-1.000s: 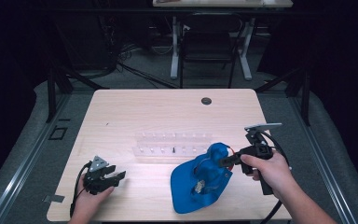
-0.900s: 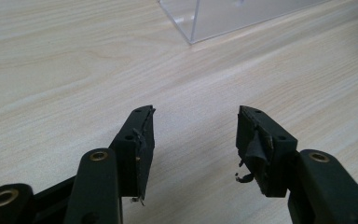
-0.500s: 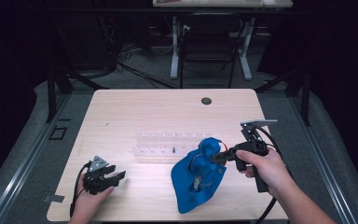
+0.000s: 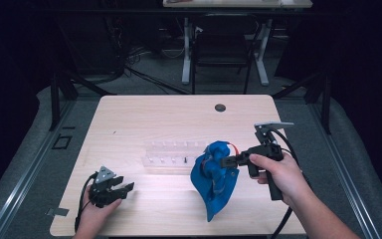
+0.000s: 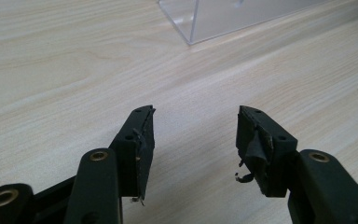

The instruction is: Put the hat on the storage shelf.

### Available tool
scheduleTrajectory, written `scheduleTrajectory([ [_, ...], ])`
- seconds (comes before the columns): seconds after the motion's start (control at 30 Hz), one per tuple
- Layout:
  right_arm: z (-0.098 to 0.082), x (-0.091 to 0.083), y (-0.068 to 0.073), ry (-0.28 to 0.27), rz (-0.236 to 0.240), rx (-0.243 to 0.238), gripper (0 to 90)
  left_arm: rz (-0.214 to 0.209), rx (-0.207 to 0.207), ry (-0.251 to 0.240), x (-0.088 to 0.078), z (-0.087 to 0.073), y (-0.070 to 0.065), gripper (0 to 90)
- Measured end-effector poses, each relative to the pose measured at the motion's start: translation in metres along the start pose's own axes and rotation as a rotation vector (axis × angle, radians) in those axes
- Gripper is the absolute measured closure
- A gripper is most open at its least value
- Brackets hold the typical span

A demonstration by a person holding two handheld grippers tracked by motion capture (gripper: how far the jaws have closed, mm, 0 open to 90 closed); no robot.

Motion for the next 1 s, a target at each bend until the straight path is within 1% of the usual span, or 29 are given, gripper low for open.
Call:
scheduleTrajectory([
  [0.03,0.001,0.0,0.001,-0.004,-0.002,-0.001,90.0,0.002,-0.002,-0.005,0.0,0.0,0.0,47.1],
  [0.17,0.003,-0.002,0.003,-0.008,0.001,-0.006,89.9,0.0,-0.002,-0.002,0.0,0.0,0.0,47.1],
  [0.33,0.006,-0.006,0.004,-0.027,0.006,0.0,89.9,-0.001,-0.006,0.001,0.0,0.0,0.0,47.1],
  [0.47,0.011,-0.009,0.006,-0.049,0.029,-0.003,90.0,0.0,-0.01,-0.004,0.001,0.0,0.0,47.1],
  [0.53,0.013,-0.009,0.009,-0.054,0.038,-0.008,90.0,-0.002,-0.003,0.002,0.0,0.0,0.0,47.1],
  [0.67,0.017,-0.009,0.015,-0.059,0.056,-0.013,90.0,-0.001,-0.005,-0.003,0.0,0.0,0.0,47.0],
  [0.77,0.02,-0.009,0.019,-0.065,0.058,-0.015,90.0,-0.001,-0.003,-0.003,0.0,0.0,0.0,47.0],
  [0.83,0.024,-0.009,0.024,-0.07,0.065,-0.018,89.9,-0.002,-0.005,-0.004,0.0,0.0,0.0,47.0],
  [0.97,0.029,-0.013,0.031,-0.082,0.072,-0.021,90.0,-0.003,-0.004,-0.006,0.0,0.0,0.0,47.0],
  [1.0,0.031,-0.014,0.033,-0.088,0.075,-0.015,90.0,-0.003,-0.004,-0.006,0.0,0.0,0.0,46.9],
])
Point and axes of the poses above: each handheld gripper's, and its own axes: x roughly forward along the jaws, z roughly out of its top, y roughly to its left, the point moved 3 cm from there along x, roughly forward along the jaws, and after that the axes turned 2 degrees about -x, right-handed, at the moved point
